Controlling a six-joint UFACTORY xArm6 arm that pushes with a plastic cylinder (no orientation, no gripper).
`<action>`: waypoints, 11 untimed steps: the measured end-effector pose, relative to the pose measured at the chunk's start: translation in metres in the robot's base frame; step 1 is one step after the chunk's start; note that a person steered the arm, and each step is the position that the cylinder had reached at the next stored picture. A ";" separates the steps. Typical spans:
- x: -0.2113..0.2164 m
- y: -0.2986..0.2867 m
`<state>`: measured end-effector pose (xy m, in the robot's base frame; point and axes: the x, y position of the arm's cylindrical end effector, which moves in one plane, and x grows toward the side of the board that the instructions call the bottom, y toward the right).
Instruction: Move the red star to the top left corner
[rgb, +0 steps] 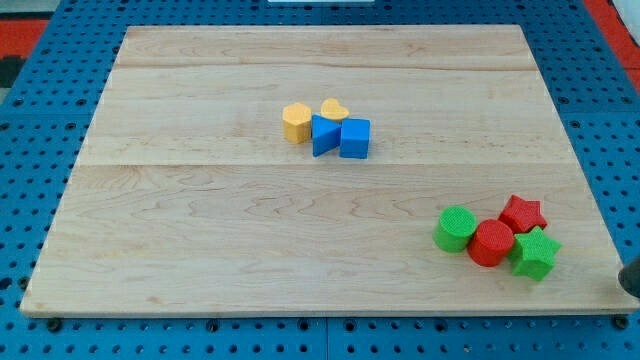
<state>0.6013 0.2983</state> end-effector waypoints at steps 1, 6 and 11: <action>0.000 0.000; -0.060 -0.072; -0.145 -0.326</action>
<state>0.4565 -0.0281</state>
